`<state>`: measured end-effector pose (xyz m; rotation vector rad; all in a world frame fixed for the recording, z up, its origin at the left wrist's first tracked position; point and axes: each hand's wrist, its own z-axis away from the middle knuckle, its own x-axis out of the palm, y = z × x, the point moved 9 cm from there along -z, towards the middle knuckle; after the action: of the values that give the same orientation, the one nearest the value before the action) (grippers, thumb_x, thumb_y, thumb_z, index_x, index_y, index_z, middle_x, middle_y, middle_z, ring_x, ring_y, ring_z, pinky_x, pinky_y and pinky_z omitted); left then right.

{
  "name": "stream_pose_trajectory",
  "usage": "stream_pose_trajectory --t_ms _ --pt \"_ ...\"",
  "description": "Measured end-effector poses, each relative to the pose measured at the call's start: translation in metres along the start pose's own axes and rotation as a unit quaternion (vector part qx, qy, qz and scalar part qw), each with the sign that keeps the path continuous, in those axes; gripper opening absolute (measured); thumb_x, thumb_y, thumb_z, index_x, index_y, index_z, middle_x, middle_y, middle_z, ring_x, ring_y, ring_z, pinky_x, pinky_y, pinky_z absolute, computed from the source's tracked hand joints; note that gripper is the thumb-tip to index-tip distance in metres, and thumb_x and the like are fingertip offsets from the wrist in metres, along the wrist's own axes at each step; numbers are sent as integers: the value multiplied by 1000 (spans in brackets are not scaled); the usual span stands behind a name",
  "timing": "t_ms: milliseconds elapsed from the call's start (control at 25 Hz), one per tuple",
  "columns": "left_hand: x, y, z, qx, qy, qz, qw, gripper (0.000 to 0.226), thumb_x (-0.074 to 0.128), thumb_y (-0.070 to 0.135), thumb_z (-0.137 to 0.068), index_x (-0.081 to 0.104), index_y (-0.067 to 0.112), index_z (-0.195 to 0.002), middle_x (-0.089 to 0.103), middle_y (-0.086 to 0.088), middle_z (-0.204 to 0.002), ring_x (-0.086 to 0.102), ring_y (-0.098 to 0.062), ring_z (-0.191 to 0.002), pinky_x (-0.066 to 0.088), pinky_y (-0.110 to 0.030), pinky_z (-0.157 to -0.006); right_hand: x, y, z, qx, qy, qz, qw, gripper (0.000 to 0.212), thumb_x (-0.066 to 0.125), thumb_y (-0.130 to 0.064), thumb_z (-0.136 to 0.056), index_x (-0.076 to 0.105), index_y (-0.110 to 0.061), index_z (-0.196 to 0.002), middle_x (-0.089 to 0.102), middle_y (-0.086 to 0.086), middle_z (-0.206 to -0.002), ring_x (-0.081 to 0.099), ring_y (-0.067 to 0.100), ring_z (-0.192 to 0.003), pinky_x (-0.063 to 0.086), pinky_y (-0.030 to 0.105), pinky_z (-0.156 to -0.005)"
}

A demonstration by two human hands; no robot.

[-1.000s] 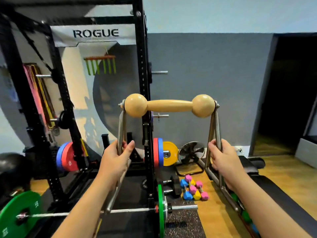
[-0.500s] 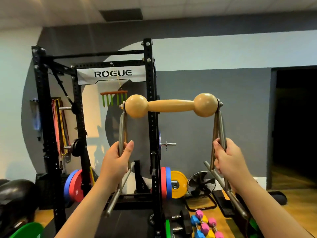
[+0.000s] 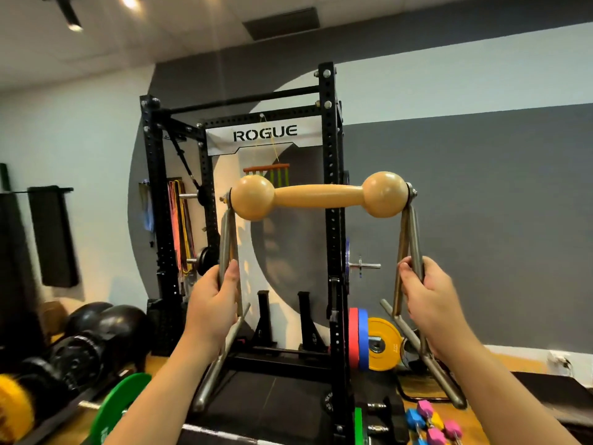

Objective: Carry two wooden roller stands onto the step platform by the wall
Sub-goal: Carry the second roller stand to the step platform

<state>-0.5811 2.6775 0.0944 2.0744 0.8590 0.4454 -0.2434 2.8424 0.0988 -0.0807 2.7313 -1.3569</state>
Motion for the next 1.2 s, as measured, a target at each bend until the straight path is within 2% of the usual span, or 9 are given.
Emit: stream_pose_trajectory --t_ms 80,200,320,480,640,840,960,1040,1200 --pt "-29 1 7 -3 31 -28 999 42 54 54 -101 53 19 -79 39 11 -48 35 -11 -37 29 -24 -40 25 2 -2 -7 -16 -16 1000 24 50 -29 -109 61 -15 -93 47 4 -65 44 16 -54 41 33 -48" --pt "-80 6 23 -23 88 -72 993 37 57 62 -95 56 35 -70 39 11 -50 34 -16 -42 25 -31 -46 75 10 3 4 -61 -60 996 26 51 -32 -109 59 -16 -90 46 6 -66 43 25 -60 41 43 -56" --pt "-130 16 49 -35 139 -115 983 44 58 70 -83 52 27 -75 39 9 -53 34 -17 -45 26 -34 -47 126 10 18 21 -102 -117 988 25 54 -31 -108 57 -20 -85 43 1 -63 40 25 -59 37 44 -58" --pt "-202 38 95 -42 200 -182 962 52 55 70 -87 51 19 -80 39 8 -53 35 -14 -42 27 -31 -47 193 -7 53 26 -158 -154 975 27 55 -35 -106 59 -36 -80 51 -10 -59 47 18 -57 41 37 -57" --pt "-289 72 151 -54 293 -210 931 43 52 57 -102 54 19 -82 40 10 -54 33 -12 -42 26 -28 -49 273 -53 101 9 -236 -223 946 16 56 -31 -107 65 -28 -94 61 -2 -73 58 21 -69 49 41 -68" --pt "-382 138 222 -35 379 -255 889 46 52 60 -101 56 19 -81 42 8 -55 36 -12 -43 28 -26 -46 361 -129 173 19 -329 -306 893 22 54 -34 -108 60 -26 -88 52 0 -69 47 20 -60 38 36 -58" --pt "-434 186 264 -15 424 -281 861 43 52 56 -103 57 18 -82 45 10 -52 38 -8 -40 29 -22 -41 403 -182 226 20 -371 -323 870 26 53 -37 -108 60 -19 -90 52 3 -70 48 24 -64 41 42 -59" --pt "-468 213 288 -17 450 -299 841 41 51 53 -104 59 19 -82 48 8 -55 40 -12 -44 31 -25 -46 423 -213 259 21 -392 -337 856 27 52 -37 -109 59 -17 -91 50 5 -71 47 25 -65 39 40 -58" --pt "-535 250 330 -8 464 -293 836 40 51 52 -104 58 22 -79 45 5 -54 38 -16 -44 31 -27 -46 464 -268 321 20 -425 -353 833 31 50 -36 -110 60 -7 -104 50 11 -78 46 28 -68 42 44 -60"
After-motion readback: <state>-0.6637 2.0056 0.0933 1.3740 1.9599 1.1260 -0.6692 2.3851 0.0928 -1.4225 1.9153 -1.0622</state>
